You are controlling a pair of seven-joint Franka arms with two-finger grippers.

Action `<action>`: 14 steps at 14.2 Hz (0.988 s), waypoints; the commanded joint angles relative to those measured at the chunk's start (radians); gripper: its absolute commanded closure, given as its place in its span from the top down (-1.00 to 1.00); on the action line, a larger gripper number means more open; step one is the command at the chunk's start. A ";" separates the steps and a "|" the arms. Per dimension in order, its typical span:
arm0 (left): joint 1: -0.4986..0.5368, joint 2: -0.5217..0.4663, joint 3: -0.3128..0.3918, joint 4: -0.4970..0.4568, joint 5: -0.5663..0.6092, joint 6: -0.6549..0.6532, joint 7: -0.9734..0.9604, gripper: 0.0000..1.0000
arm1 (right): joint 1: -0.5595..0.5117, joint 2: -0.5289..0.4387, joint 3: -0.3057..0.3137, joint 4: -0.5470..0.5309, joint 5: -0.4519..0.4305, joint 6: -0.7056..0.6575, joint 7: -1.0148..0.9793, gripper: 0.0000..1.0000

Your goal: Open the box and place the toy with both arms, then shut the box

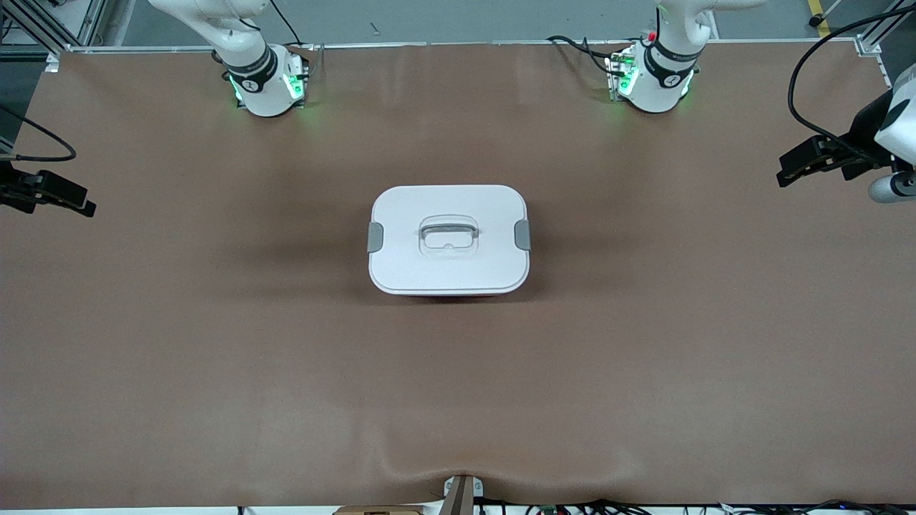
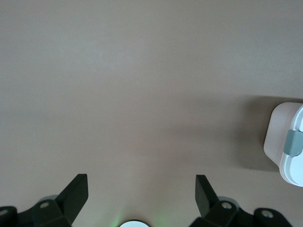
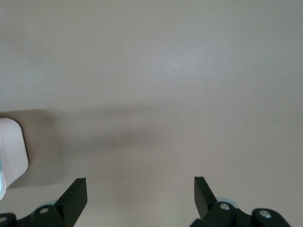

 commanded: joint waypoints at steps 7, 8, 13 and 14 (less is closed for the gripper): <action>0.004 0.025 0.004 0.059 -0.017 0.003 0.034 1.00 | 0.010 -0.007 0.003 0.003 -0.001 -0.019 0.036 1.00; 0.004 0.025 0.006 0.060 -0.014 0.003 0.034 1.00 | 0.007 -0.005 0.003 0.005 -0.002 -0.018 0.034 1.00; 0.001 0.027 0.001 0.060 -0.011 0.003 0.034 1.00 | 0.007 -0.002 0.002 -0.001 -0.013 0.004 0.034 1.00; 0.002 0.027 0.001 0.060 -0.008 0.003 0.034 1.00 | 0.007 -0.002 0.002 -0.003 -0.013 0.002 0.036 1.00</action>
